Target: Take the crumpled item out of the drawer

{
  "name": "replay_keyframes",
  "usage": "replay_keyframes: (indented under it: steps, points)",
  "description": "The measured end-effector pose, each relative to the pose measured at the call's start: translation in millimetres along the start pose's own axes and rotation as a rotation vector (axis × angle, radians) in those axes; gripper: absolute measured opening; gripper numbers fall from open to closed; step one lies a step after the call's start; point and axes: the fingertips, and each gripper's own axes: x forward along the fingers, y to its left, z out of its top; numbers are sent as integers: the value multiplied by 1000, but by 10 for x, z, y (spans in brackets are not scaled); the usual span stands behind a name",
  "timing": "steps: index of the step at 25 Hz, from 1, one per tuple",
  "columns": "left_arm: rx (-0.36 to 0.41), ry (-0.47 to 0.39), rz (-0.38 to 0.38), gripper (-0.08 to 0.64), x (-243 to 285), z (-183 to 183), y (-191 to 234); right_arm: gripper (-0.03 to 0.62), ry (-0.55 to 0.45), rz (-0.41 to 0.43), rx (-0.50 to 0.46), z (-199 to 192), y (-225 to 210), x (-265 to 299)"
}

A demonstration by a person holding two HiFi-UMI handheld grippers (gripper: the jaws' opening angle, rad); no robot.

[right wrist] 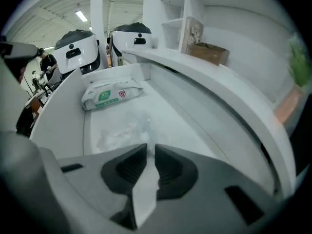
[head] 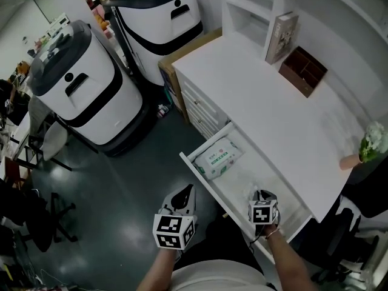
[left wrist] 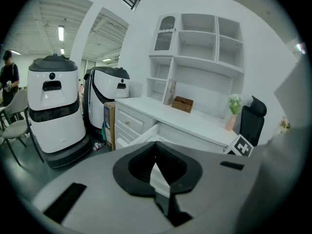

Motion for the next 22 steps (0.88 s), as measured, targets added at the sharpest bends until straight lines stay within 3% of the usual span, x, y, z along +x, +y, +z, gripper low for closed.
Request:
replay_keyframes:
  steps: [22]
  points:
    - [40, -63, -45, -6, -315, 76, -249, 55, -362, 59, 158, 594, 58, -1153]
